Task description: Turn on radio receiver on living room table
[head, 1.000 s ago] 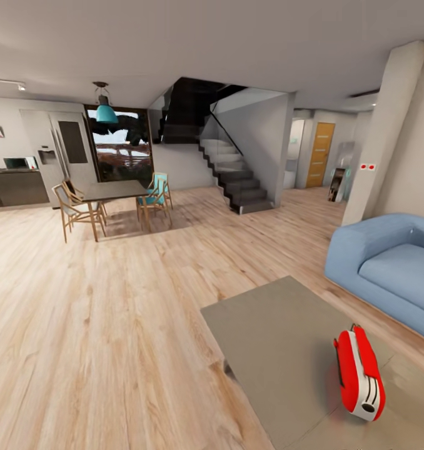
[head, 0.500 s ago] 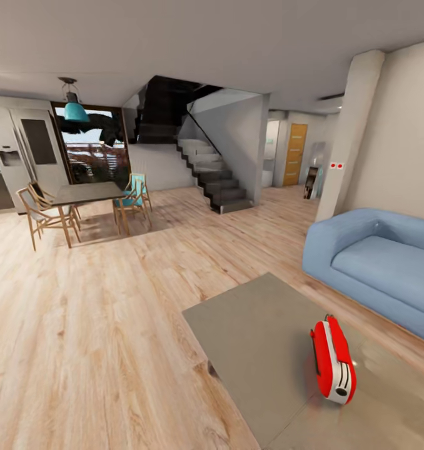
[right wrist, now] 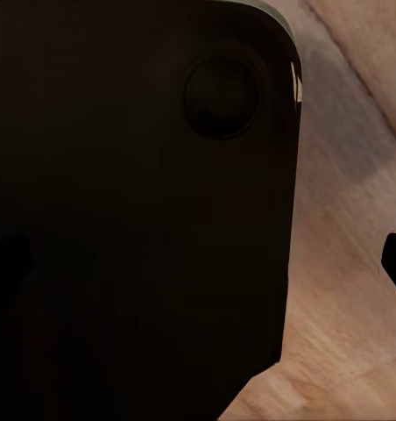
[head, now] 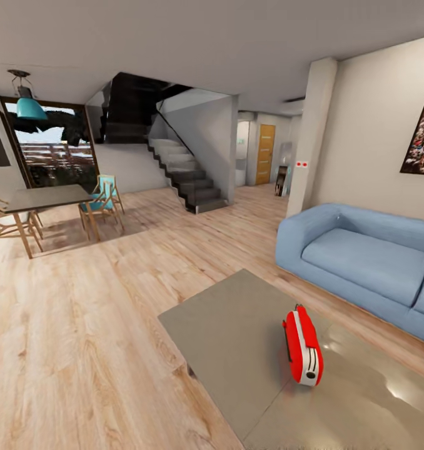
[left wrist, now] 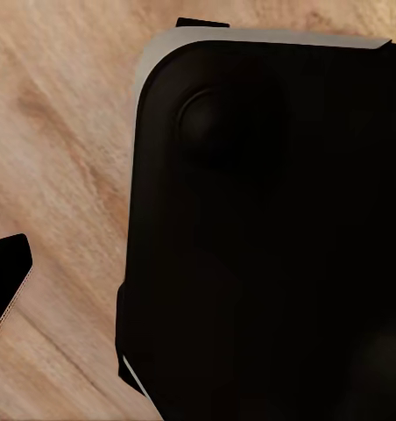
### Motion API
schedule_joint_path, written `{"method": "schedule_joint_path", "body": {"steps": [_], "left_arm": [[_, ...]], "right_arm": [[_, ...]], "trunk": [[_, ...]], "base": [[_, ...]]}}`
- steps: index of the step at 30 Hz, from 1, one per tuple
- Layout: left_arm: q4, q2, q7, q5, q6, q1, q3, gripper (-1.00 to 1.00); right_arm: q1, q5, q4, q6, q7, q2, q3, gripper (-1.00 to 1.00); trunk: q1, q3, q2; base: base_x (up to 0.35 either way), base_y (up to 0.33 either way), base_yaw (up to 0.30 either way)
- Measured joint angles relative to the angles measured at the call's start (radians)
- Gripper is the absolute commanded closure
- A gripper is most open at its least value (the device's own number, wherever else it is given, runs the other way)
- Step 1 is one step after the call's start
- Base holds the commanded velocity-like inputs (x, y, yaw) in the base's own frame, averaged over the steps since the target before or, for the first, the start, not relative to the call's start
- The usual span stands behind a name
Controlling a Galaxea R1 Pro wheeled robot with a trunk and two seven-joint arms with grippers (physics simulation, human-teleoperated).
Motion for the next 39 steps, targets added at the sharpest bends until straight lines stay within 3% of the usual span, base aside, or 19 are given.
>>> {"method": "schedule_joint_path", "body": {"steps": [39], "left_arm": [[0.0, -0.003, -0.003, 0.0, -0.001, 0.0, 0.005, -1.0]], "right_arm": [[0.0, 0.0, 0.0, 0.0, 0.0, 0.0, 0.0, -1.0]], "trunk": [[0.0, 0.0, 0.0]], "base": [[0.0, 0.0, -0.282]]}}
